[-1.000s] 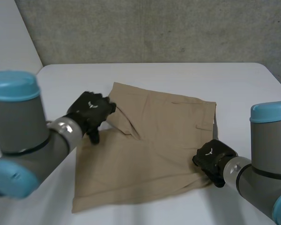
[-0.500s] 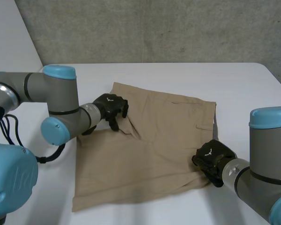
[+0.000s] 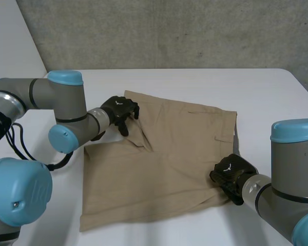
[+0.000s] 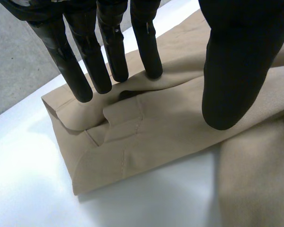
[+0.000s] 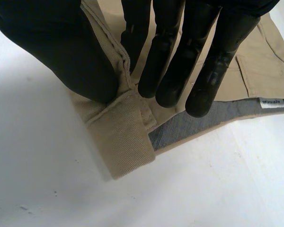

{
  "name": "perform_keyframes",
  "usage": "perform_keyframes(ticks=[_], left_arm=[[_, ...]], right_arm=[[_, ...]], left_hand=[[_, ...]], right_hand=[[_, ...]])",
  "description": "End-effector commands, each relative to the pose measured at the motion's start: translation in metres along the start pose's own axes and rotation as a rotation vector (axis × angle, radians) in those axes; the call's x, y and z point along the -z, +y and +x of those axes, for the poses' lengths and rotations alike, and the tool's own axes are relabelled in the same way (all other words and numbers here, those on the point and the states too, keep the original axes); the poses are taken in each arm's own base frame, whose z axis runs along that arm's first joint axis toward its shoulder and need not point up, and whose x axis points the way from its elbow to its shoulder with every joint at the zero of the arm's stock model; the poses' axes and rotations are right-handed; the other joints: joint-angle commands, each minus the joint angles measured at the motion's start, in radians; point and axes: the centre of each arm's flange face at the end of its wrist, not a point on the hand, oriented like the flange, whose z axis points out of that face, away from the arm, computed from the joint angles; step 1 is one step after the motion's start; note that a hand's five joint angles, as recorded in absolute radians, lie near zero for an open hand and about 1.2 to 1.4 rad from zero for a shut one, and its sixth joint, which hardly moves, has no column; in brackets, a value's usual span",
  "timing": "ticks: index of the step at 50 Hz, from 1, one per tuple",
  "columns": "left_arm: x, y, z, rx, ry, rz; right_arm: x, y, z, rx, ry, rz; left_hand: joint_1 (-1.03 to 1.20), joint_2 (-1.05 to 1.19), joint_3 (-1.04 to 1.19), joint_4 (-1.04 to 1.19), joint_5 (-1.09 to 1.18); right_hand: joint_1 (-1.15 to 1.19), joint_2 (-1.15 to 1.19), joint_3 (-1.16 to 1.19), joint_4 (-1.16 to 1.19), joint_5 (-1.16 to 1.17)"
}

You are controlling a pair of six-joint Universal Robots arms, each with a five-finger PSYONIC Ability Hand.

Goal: Fold the shorts.

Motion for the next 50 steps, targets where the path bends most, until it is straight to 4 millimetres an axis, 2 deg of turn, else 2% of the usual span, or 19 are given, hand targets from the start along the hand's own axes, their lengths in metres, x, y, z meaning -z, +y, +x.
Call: perform_keyframes(ticks=[1, 6, 11, 16, 22, 28, 30, 32, 33, 34, 50], left_arm=[[-0.002, 0.005, -0.002, 0.003, -0.003, -0.014], [-0.003, 0.008, -0.003, 0.002, -0.002, -0.018], [-0.003, 0.008, -0.003, -0.001, -0.007, -0.02], [-0.002, 0.006, -0.004, -0.004, -0.011, -0.017], [0.0, 0.008, -0.014, -0.006, -0.058, -0.039], [0.007, 0.007, -0.018, -0.083, -0.104, -0.072], [0.009, 0.013, -0.017, -0.112, -0.107, -0.099], [0.01, 0.015, -0.015, -0.121, -0.097, -0.108], [0.011, 0.014, -0.014, -0.123, -0.087, -0.105], [0.011, 0.013, -0.014, -0.124, -0.083, -0.102], [0.005, 0.004, -0.007, -0.093, -0.034, -0.036]], right_arm=[[0.0, 0.0, 0.0, -0.001, 0.001, 0.0], [0.0, 0.0, 0.0, 0.0, 0.003, 0.0], [-0.001, 0.0, 0.001, 0.0, 0.006, 0.002], [-0.001, 0.0, 0.001, 0.0, 0.006, 0.002], [0.0, 0.0, 0.001, 0.0, 0.007, 0.003], [0.0, 0.0, 0.002, 0.0, 0.015, -0.003], [0.0, 0.0, 0.002, 0.001, 0.015, -0.001], [0.0, 0.0, 0.002, 0.001, 0.017, 0.0], [0.0, 0.0, 0.002, 0.001, 0.017, 0.0], [0.0, 0.0, 0.002, 0.001, 0.017, 0.0], [0.0, 0.001, 0.001, 0.001, 0.012, -0.005]], left_hand=[[0.118, 0.132, 0.123, 0.131, 0.135], [0.221, 0.235, 0.226, 0.234, 0.238], [0.444, 0.458, 0.449, 0.456, 0.46], [0.517, 0.531, 0.522, 0.53, 0.534], [0.816, 0.83, 0.821, 0.829, 0.833], [0.816, 0.83, 0.822, 0.829, 0.833], [0.816, 0.83, 0.822, 0.829, 0.833], [0.604, 0.618, 0.609, 0.617, 0.621], [0.233, 0.247, 0.239, 0.246, 0.25], [0.119, 0.133, 0.124, 0.132, 0.136], [0.1, 0.114, 0.106, 0.113, 0.117]], right_hand=[[0.409, 0.212, 0.207, 0.2, 0.217], [0.409, 0.212, 0.207, 0.2, 0.217], [0.409, 0.212, 0.207, 0.2, 0.217], [0.409, 0.212, 0.207, 0.2, 0.217], [0.409, 0.212, 0.207, 0.2, 0.217], [0.409, 0.212, 0.207, 0.2, 0.217], [0.409, 0.212, 0.207, 0.2, 0.217], [0.409, 0.212, 0.207, 0.2, 0.217], [0.409, 0.212, 0.207, 0.2, 0.217], [0.409, 0.212, 0.207, 0.2, 0.217], [0.409, 0.212, 0.207, 0.2, 0.217]])
